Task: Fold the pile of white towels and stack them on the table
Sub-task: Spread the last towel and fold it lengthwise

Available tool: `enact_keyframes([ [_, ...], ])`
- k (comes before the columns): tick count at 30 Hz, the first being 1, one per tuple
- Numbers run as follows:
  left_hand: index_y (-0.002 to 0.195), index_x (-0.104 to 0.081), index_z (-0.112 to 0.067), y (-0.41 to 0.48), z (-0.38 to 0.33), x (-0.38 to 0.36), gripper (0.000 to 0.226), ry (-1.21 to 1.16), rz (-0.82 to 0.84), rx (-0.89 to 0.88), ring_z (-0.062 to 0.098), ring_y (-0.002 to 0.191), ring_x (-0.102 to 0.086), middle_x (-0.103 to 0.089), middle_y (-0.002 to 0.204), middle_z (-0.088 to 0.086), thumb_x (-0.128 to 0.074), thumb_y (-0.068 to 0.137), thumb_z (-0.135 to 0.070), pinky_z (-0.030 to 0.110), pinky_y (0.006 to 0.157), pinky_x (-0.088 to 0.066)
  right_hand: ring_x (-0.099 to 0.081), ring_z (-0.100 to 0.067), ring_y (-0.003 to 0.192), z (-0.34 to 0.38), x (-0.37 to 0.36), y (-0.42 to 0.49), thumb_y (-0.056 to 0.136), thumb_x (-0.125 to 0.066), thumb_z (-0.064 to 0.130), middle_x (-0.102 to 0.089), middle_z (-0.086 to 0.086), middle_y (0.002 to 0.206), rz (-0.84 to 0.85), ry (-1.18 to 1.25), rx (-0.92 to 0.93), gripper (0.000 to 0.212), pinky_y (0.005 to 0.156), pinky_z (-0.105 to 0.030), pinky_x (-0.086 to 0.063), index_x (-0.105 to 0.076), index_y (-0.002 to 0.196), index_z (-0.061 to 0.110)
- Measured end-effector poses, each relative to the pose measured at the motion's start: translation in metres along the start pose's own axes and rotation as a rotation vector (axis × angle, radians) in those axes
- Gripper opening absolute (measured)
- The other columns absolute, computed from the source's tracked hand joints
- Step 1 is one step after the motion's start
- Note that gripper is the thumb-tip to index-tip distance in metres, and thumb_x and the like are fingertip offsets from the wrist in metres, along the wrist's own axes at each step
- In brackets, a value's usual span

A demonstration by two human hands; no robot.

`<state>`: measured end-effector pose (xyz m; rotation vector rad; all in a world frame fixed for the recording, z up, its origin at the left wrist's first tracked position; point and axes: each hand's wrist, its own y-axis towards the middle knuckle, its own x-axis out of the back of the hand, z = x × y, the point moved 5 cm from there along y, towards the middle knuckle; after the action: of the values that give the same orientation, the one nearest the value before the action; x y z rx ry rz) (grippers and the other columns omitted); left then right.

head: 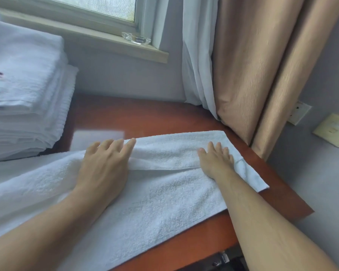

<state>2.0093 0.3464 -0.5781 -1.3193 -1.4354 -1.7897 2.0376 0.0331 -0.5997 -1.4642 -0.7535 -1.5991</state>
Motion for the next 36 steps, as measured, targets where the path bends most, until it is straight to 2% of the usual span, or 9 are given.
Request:
enact_keyframes([
  [3,0.133,-0.057,-0.017,0.002,-0.001,0.001,0.055,-0.061,0.021,-0.030,0.034,0.102,-0.063,-0.069,0.117,0.006,-0.057,0.080,-0.003,0.046,0.084,-0.050,-0.035,-0.032,0.136,0.020,0.012,-0.017,0.103,-0.021,0.039,-0.042,-0.011,0.148,-0.086,-0.025,0.011,0.052,0.115,-0.048,-0.026,-0.047,0.139,0.013],
  [6,0.137,-0.056,-0.018,-0.005,0.013,0.010,0.063,-0.056,0.004,-0.035,0.033,0.104,-0.064,-0.068,0.119,0.005,-0.071,0.076,-0.011,0.044,0.085,-0.049,-0.049,-0.030,0.119,0.071,0.011,-0.060,0.102,-0.036,0.030,-0.059,-0.006,0.118,-0.230,0.140,0.359,0.029,0.102,-0.043,-0.037,-0.061,0.103,0.014],
  [10,0.139,-0.054,-0.018,-0.045,0.063,0.035,0.076,0.060,-0.017,0.087,0.034,0.102,-0.062,-0.067,0.119,0.006,-0.077,0.066,-0.017,0.046,0.088,-0.047,-0.042,-0.024,0.131,0.143,-0.007,-0.131,0.096,-0.058,0.040,-0.054,-0.004,0.138,-0.187,0.275,0.777,0.047,0.110,-0.035,-0.030,-0.058,0.136,0.015],
  [16,0.133,-0.057,-0.024,-0.143,0.163,0.076,0.075,0.065,0.084,0.373,0.031,0.113,-0.059,-0.065,0.124,0.003,-0.083,0.063,-0.022,0.047,0.090,-0.043,-0.044,-0.027,0.133,0.224,-0.024,-0.210,0.082,-0.072,0.045,-0.050,-0.006,0.144,-0.167,0.202,1.128,0.069,0.112,-0.042,-0.035,-0.054,0.143,0.018],
  [22,0.121,-0.070,-0.022,-0.169,0.186,0.103,0.057,0.028,-0.043,0.296,0.032,0.109,-0.060,-0.067,0.126,0.001,-0.064,0.068,0.000,0.041,0.084,-0.054,-0.057,-0.032,0.092,0.252,-0.030,-0.238,0.088,-0.059,0.008,-0.063,-0.009,0.097,-0.321,0.172,1.234,0.012,0.081,-0.046,-0.049,-0.070,0.094,0.008],
  [26,0.128,-0.062,-0.025,-0.173,0.192,0.109,0.052,-0.173,-0.026,0.278,0.022,0.115,-0.055,-0.059,0.129,-0.004,-0.053,0.079,-0.038,0.042,0.094,-0.048,-0.057,-0.028,0.099,0.249,-0.031,-0.248,0.084,-0.073,0.030,-0.063,-0.005,0.103,-0.205,0.233,1.298,0.028,0.084,-0.042,-0.050,-0.071,0.106,0.013],
  [30,0.112,-0.061,-0.036,-0.176,0.222,0.111,0.045,-0.627,-0.077,0.564,0.010,0.105,-0.057,-0.061,0.113,-0.010,-0.041,0.082,-0.063,0.032,0.088,-0.043,-0.055,-0.029,0.106,0.261,-0.031,-0.254,0.090,-0.062,0.028,-0.060,-0.006,0.113,-0.238,0.102,1.259,0.033,0.090,-0.043,-0.049,-0.064,0.119,0.013],
  [33,0.097,-0.059,-0.021,-0.182,0.257,0.106,0.044,-0.358,-0.012,0.986,0.022,0.091,-0.059,-0.060,0.088,-0.006,-0.048,0.090,-0.063,0.035,0.070,-0.038,-0.052,-0.027,0.104,0.269,-0.029,-0.259,0.094,-0.054,0.023,-0.057,-0.005,0.111,-0.265,0.068,1.217,0.027,0.090,-0.039,-0.047,-0.062,0.118,0.015],
  [36,0.067,-0.053,-0.012,-0.181,0.270,0.092,0.058,-0.253,0.229,1.069,0.022,0.064,-0.056,-0.054,0.061,0.000,-0.045,0.090,-0.065,0.030,0.055,-0.033,-0.056,-0.028,0.099,0.271,-0.030,-0.268,0.090,-0.067,0.037,-0.061,-0.006,0.106,-0.233,0.090,1.265,0.031,0.085,-0.042,-0.049,-0.067,0.110,0.014],
])
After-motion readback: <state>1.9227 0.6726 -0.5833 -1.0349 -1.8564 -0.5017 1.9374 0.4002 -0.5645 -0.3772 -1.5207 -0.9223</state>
